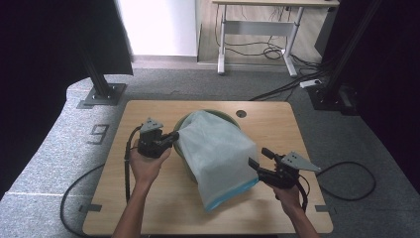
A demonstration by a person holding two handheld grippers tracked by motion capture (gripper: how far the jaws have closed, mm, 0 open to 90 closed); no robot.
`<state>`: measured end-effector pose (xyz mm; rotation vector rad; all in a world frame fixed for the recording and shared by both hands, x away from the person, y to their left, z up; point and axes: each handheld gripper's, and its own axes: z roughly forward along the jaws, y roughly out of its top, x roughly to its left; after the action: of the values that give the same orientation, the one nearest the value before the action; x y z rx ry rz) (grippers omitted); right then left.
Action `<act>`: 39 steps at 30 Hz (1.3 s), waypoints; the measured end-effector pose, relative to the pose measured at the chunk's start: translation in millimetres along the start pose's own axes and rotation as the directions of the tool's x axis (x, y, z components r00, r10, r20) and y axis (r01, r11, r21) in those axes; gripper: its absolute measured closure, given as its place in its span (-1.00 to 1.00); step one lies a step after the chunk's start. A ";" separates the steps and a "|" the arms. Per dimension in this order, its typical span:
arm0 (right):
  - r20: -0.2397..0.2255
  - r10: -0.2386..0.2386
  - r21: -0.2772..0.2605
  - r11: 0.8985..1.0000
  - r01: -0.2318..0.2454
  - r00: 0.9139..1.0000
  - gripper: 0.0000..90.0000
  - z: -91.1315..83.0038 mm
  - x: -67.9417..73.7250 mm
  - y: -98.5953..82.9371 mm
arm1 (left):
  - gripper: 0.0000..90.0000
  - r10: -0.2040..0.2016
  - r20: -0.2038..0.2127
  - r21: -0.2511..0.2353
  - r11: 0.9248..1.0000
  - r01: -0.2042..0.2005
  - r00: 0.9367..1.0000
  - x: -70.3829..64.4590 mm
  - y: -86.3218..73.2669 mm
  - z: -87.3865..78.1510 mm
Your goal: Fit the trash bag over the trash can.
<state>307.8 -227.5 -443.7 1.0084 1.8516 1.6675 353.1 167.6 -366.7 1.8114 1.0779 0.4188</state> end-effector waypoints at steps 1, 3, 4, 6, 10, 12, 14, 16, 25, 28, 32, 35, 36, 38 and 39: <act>-0.010 0.008 0.004 1.000 -0.008 1.000 -0.35 2.5 -0.7 -2.4 | 0.99 -0.004 -0.003 -0.003 1.000 0.004 1.000 1.0 -0.1 -0.6; -0.028 0.003 0.014 1.000 -0.003 1.000 -0.35 7.0 -0.2 -5.7 | 0.99 -0.009 -0.003 -0.005 1.000 0.009 1.000 2.2 -0.1 -1.7; -0.031 0.000 0.024 1.000 0.001 1.000 -0.33 9.0 0.5 -6.8 | 0.99 -0.010 -0.002 -0.007 1.000 0.010 1.000 2.5 0.0 -2.1; -0.044 -0.017 0.041 0.999 0.019 0.999 -0.05 11.3 2.0 -9.1 | 0.99 -0.011 0.000 -0.011 1.000 0.011 1.000 2.5 0.4 -2.9; -0.092 -0.053 0.033 0.998 0.056 0.994 0.70 7.6 5.6 -6.6 | 0.99 -0.006 0.002 -0.008 1.000 0.006 1.000 1.0 1.2 -1.1; -0.087 -0.056 0.019 0.998 0.057 0.995 0.86 4.3 6.5 0.2 | 0.99 -0.003 0.005 -0.002 1.000 0.003 1.000 0.4 2.0 1.3; -0.076 -0.053 0.001 0.999 0.054 0.996 0.91 1.6 5.3 7.6 | 0.99 0.005 0.010 0.013 1.000 -0.005 1.000 -0.9 3.8 5.8; -0.056 -0.048 -0.017 0.999 0.047 0.997 0.92 -1.2 2.1 17.6 | 0.99 0.011 0.020 0.020 1.000 -0.011 1.000 -2.7 7.1 10.1; -0.009 -0.022 -0.049 0.999 0.021 1.000 0.93 -9.1 -5.3 48.9 | 0.82 0.056 0.054 0.030 0.998 -0.058 0.997 -12.6 13.9 17.6; 0.019 -0.016 -0.038 0.999 0.017 1.000 0.94 -8.3 -6.2 50.1 | 0.48 0.078 0.034 0.010 0.997 -0.078 0.996 -11.0 9.8 10.9; 0.043 -0.001 -0.029 1.000 0.002 0.999 0.95 -8.8 -9.7 49.8 | 0.01 0.063 0.018 -0.018 0.998 -0.063 0.998 0.4 3.5 -4.6; 0.054 0.007 -0.024 1.000 -0.006 0.999 0.96 -9.8 -12.9 49.6 | -0.14 0.042 0.039 -0.042 0.998 -0.040 0.998 12.2 0.9 -17.4; 0.056 0.007 -0.022 1.000 -0.006 0.998 0.96 -10.1 -13.6 49.7 | -0.18 0.044 0.040 -0.048 0.998 -0.042 0.998 13.8 0.6 -20.9; 0.063 0.006 -0.021 1.000 -0.004 0.998 0.96 -10.0 -13.8 49.8 | -0.23 0.056 0.045 -0.052 0.997 -0.054 0.997 14.4 0.6 -26.5; 0.070 0.005 -0.020 1.000 -0.004 0.998 0.96 -9.6 -13.7 49.9 | -0.25 0.061 0.049 -0.056 0.997 -0.058 0.997 14.0 0.8 -28.8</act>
<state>320.2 -244.1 -395.3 1.0503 1.7859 1.6280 341.8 194.9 -354.2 1.7997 0.9710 0.4321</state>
